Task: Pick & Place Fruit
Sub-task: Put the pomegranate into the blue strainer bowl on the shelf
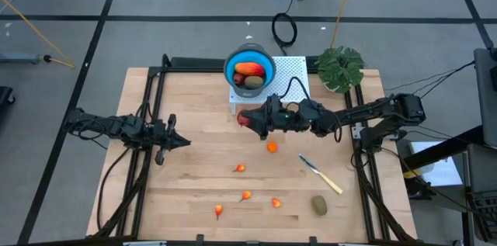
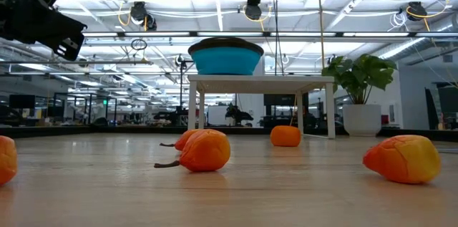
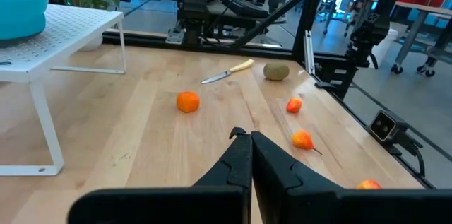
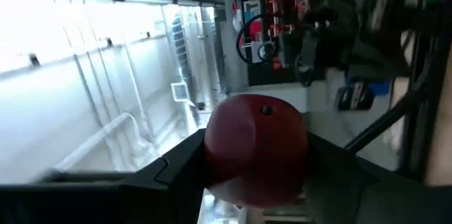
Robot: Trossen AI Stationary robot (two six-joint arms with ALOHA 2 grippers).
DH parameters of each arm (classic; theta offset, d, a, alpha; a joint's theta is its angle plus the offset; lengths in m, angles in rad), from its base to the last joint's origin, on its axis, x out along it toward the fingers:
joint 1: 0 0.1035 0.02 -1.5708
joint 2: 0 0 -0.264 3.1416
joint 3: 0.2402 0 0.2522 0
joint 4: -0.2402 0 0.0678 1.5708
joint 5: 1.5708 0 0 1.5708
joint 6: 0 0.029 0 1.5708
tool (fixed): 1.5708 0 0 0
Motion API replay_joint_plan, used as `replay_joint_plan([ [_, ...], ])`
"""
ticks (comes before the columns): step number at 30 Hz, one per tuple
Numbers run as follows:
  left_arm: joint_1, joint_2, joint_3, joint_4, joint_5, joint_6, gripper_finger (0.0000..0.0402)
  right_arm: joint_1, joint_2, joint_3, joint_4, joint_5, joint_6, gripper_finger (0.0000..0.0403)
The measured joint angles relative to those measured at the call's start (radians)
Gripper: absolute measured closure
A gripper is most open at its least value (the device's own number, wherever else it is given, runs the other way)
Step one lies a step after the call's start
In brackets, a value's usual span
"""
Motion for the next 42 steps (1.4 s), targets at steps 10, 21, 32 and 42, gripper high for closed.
replay_joint_plan([
  [10,0.0,0.0,0.0,0.0,-0.002,-0.016,0.0396,-0.079,0.0,0.0,0.0,-0.015,-0.583,0.0214],
  [21,0.0,0.0,0.0,0.0,-0.072,-0.042,0.0396,-0.248,0.0,0.0,-0.002,-0.21,-0.916,0.0216],
  [32,0.0,0.0,0.0,-0.054,-0.117,-0.117,0.0396,-0.379,0.0,0.2,-0.443,-0.369,-1.078,0.0217],
  [42,0.0,0.0,0.0,-0.084,-0.158,-0.158,0.0396,-0.43,0.0,0.416,-0.913,-0.196,-1.538,0.0217],
])
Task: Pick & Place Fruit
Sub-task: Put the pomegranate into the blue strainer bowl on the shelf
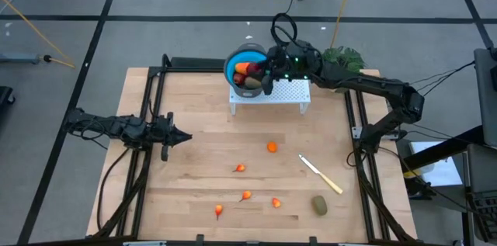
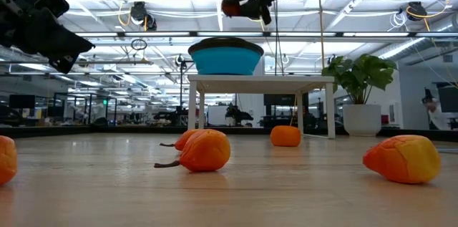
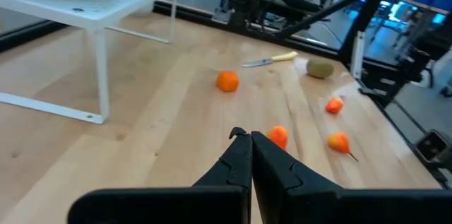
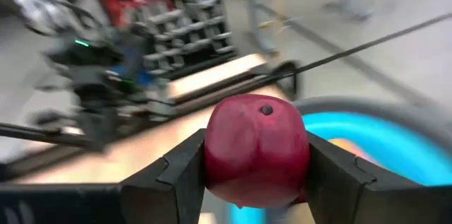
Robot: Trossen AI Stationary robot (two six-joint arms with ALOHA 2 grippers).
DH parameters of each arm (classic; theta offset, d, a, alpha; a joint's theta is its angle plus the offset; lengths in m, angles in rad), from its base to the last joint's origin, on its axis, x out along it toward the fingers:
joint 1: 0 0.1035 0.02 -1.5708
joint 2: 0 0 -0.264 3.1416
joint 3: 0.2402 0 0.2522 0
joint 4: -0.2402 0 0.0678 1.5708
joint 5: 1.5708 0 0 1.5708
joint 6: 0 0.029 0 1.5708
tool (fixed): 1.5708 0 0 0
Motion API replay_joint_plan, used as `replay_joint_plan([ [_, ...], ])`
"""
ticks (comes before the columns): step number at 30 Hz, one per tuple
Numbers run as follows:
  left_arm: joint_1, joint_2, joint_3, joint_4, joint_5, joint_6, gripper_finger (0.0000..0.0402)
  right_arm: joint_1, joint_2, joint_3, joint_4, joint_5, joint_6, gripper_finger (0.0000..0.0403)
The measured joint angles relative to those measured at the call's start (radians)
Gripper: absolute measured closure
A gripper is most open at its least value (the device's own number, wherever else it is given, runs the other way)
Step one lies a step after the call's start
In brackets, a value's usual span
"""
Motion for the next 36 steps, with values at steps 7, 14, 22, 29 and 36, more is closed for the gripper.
replay_joint_plan([
  [7,0.0,0.0,0.0,0.0,-0.019,-0.016,0.0396,-0.024,0.0,0.001,-0.037,0.114,-0.227,0.0215],
  [14,0.0,0.0,0.0,0.001,-0.031,-0.026,0.0396,-0.039,0.0,0.001,-0.122,0.146,-0.309,0.0215],
  [22,0.0,0.0,0.0,0.002,-0.045,-0.039,0.0396,-0.044,0.028,0.001,-0.172,0.148,-0.334,0.0213],
  [29,0.0,0.0,0.0,0.002,-0.045,-0.05,0.0396,-0.053,0.064,-0.001,-0.183,0.146,-0.337,0.0209],
  [36,0.0,0.0,0.0,0.002,-0.045,-0.051,0.0396,-0.061,0.061,0.001,-0.18,0.148,-0.361,0.0207],
])
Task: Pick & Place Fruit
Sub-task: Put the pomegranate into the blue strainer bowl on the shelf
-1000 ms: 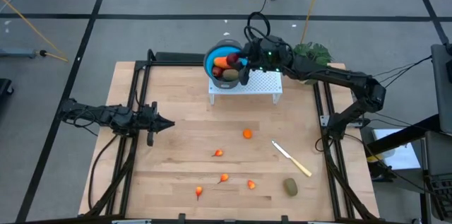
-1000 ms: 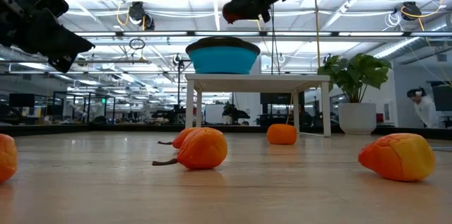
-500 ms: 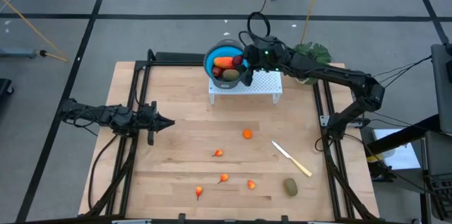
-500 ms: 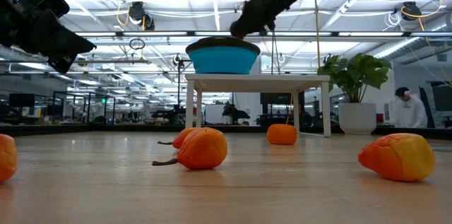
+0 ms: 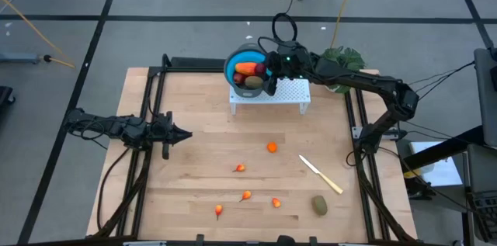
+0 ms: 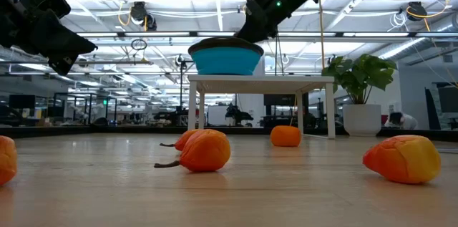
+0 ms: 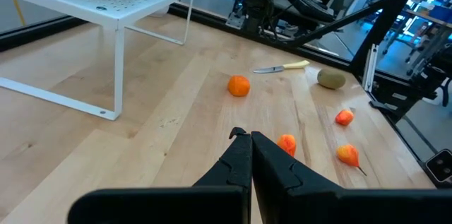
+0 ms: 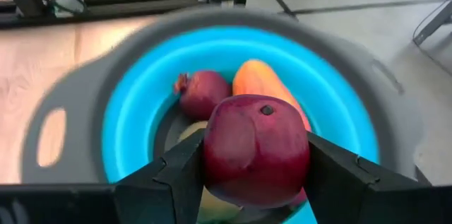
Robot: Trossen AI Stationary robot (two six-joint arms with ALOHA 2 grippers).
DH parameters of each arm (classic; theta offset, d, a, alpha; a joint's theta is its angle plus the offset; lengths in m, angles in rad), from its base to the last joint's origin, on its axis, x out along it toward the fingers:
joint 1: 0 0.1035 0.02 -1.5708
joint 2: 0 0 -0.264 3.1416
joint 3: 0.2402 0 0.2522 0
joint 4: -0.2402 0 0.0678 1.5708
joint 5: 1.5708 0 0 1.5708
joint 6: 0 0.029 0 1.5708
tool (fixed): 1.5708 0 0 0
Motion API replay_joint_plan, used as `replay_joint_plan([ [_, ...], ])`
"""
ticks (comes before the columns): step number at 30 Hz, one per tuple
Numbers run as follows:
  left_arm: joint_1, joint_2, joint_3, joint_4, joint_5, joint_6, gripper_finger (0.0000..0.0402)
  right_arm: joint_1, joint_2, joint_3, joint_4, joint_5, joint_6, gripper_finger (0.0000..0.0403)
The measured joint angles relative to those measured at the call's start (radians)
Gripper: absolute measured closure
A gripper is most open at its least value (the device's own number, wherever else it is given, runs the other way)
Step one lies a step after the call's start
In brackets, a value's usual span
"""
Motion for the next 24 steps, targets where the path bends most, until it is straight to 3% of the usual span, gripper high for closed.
replay_joint_plan([
  [24,0.0,0.0,0.0,-0.001,-0.019,0.006,0.0396,-0.007,0.001,-0.001,-0.031,0.0,0.006,0.0206],
])
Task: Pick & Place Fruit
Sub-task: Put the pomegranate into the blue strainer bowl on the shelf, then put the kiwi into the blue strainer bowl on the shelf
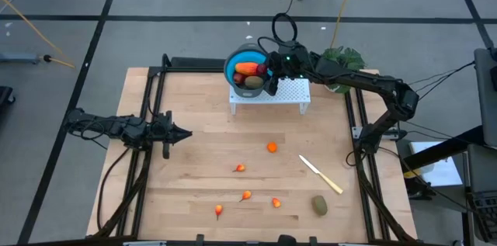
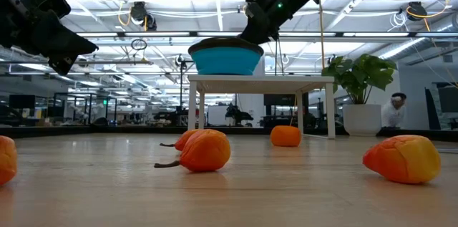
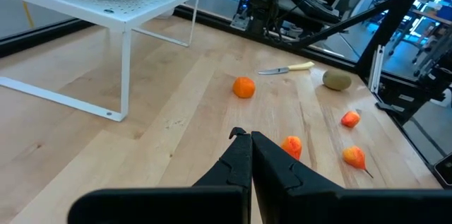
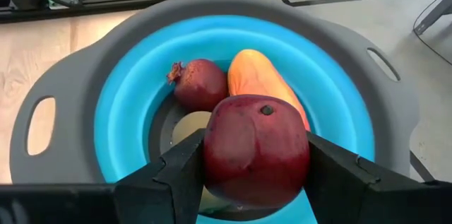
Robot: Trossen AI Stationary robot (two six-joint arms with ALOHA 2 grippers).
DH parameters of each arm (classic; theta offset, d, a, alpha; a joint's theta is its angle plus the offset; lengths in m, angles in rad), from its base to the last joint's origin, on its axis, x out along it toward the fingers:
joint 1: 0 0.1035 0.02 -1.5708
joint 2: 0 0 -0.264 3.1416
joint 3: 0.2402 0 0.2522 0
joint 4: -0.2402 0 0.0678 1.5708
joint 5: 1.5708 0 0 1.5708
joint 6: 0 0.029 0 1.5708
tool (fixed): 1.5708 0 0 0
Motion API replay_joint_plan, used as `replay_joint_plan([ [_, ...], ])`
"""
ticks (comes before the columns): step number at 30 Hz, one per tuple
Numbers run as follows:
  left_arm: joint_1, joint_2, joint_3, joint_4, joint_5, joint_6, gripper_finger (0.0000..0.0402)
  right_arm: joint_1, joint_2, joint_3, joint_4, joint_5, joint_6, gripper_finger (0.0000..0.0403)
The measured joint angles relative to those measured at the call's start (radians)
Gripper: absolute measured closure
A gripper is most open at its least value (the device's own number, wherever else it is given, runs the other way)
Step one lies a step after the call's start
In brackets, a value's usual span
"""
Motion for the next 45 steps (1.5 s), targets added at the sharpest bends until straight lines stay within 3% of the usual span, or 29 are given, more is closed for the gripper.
replay_joint_plan([
  [32,0.0,0.0,0.0,0.0,0.0,-0.002,0.0396,0.0,0.0,0.0,-0.039,-0.007,-0.036,0.0205],
  [45,0.0,0.0,0.0,0.0,0.003,-0.002,0.0396,0.026,-0.008,-0.001,0.008,-0.004,-0.037,0.013],
])
